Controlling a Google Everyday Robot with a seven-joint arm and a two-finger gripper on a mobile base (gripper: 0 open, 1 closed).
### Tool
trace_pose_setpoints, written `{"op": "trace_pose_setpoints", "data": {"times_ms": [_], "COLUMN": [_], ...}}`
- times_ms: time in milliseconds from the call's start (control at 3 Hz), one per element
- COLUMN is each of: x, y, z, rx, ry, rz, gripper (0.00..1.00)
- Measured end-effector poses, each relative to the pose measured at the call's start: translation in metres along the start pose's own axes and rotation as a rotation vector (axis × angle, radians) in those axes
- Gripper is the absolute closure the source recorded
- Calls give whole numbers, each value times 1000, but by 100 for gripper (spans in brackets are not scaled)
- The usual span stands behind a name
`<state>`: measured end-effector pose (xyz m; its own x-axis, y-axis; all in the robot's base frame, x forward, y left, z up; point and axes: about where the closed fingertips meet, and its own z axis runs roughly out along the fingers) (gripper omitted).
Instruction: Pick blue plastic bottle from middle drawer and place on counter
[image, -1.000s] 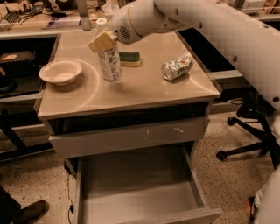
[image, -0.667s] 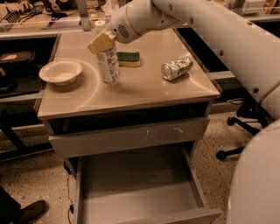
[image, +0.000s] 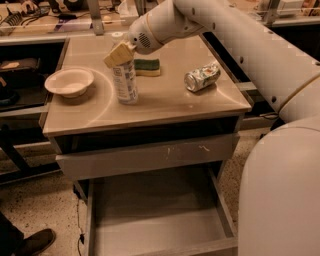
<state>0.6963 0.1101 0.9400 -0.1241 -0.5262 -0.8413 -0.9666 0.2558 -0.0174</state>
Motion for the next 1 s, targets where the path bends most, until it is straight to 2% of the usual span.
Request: {"op": "trace_pose_setpoints", "data": {"times_ms": [333,667,1000], "x": [3,0,0], "y": [-1,-1,-1], "z": [1,-1,-1], "rx": [-12,-12,-12], "ry": [-4,-4,-3], "rz": [12,12,12], "gripper": [100,84,62]}}
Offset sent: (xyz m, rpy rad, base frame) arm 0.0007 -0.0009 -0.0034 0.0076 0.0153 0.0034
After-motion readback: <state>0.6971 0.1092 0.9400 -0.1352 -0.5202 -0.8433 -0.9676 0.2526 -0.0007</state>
